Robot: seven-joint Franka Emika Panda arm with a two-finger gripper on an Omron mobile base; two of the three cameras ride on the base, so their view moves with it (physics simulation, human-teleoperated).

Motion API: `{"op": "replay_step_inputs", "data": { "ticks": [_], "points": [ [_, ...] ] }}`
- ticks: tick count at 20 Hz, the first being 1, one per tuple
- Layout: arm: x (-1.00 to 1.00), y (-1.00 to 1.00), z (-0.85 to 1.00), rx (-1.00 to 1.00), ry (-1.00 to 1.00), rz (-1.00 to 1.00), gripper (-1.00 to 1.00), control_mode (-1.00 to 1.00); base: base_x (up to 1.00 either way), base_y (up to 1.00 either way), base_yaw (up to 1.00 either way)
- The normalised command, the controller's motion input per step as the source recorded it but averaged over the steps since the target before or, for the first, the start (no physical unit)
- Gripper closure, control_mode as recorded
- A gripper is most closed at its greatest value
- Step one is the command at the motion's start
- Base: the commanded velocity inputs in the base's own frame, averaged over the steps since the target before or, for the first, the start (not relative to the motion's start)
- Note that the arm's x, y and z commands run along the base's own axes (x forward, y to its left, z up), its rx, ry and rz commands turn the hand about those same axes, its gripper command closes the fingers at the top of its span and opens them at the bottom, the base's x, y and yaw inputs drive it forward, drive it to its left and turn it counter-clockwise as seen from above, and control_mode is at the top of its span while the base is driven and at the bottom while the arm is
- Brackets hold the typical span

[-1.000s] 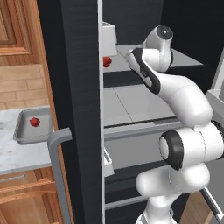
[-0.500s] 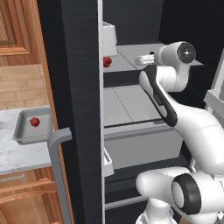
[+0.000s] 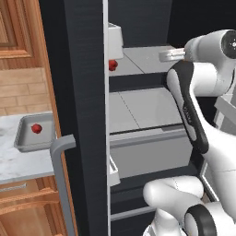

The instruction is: Place one bell pepper and one chicken drumstick in each tupperware on the nearby counter, to pack two identical lunches.

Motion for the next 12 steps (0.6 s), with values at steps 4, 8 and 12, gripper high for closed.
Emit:
{"op": "replay_step_inputs", "data": {
  "ticks": [4,8,12],
  "points": [
    [-0.86,0.0,0.25,0.0,0.04,-0.01,1.0,-1.0,0.0,0.0,0.0],
    [-0.61,0.14,-0.4,-0.03,0.16,0.0,1.0,-1.0,0.0,0.0,0.0],
    [-0.37,0.1,-0.31,-0.01,0.06,0.02,1.0,1.0,-0.35,0.1,0.03]
  ]
}}
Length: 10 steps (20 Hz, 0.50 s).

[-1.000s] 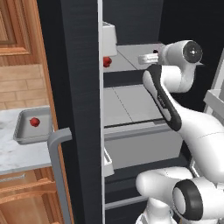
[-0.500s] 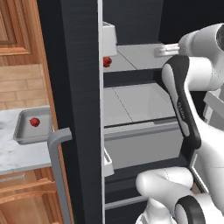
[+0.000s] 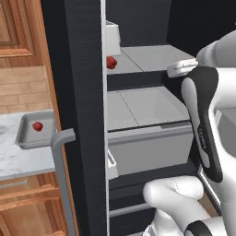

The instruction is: Place one bell pepper and one chicken drumstick in each tupperware on the nearby counter, to pack two identical lunches.

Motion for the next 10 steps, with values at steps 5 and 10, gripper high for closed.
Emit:
{"op": "replay_step_inputs", "data": {
  "ticks": [5,10],
  "points": [
    [0.0,0.0,0.0,0.0,0.0,0.0,1.0,1.0,-0.82,0.07,0.06],
    [0.0,0.0,0.0,0.0,0.0,0.0,1.0,1.0,-0.93,0.03,0.07]
  ]
}}
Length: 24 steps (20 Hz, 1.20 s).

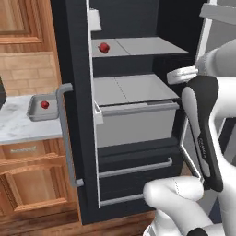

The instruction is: Place one bell pepper and one chicken drumstick in each tupperware on the nearby counter, to pack two identical lunches.

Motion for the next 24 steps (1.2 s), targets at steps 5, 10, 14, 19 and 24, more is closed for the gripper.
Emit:
{"op": "replay_step_inputs", "data": {
  "ticks": [5,10,14,19,24],
  "points": [
    [0.0,0.0,0.0,0.0,0.0,0.0,1.0,1.0,-0.99,0.18,0.06],
    [0.0,0.0,0.0,0.0,0.0,0.0,1.0,1.0,-0.5,0.73,0.0],
    [0.0,0.0,0.0,0.0,0.0,0.0,1.0,1.0,-0.17,1.0,0.0],
    [0.0,0.0,0.0,0.0,0.0,0.0,1.0,1.0,-0.05,1.0,0.0],
    [0.0,0.0,0.0,0.0,0.0,0.0,1.0,1.0,0.0,1.0,0.0]
  ]
}}
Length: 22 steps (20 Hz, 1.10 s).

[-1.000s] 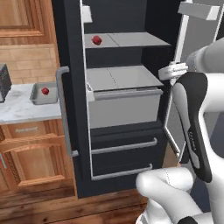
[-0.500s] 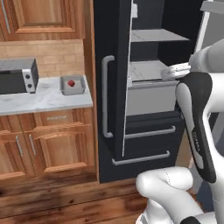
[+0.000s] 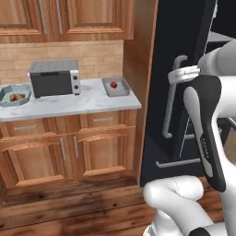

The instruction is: Place one bell pepper and one chicken drumstick in each tupperware on the nearby counter, to pack two identical lunches.

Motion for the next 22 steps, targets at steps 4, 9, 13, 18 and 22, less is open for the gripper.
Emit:
{"op": "replay_step_inputs", "data": {
  "ticks": [4,9,13,18,22],
  "points": [
    [0.0,0.0,0.0,0.0,0.0,0.0,1.0,1.0,0.14,0.96,-0.01],
    [0.0,0.0,0.0,0.0,0.0,0.0,1.0,1.0,0.66,0.29,-0.1],
    [0.0,0.0,0.0,0.0,0.0,0.0,1.0,1.0,0.93,0.0,-0.13],
    [0.0,0.0,0.0,0.0,0.0,0.0,1.0,1.0,0.98,0.0,-0.11],
    [0.0,0.0,0.0,0.0,0.0,0.0,1.0,1.0,0.9,0.0,-0.11]
  ]
}}
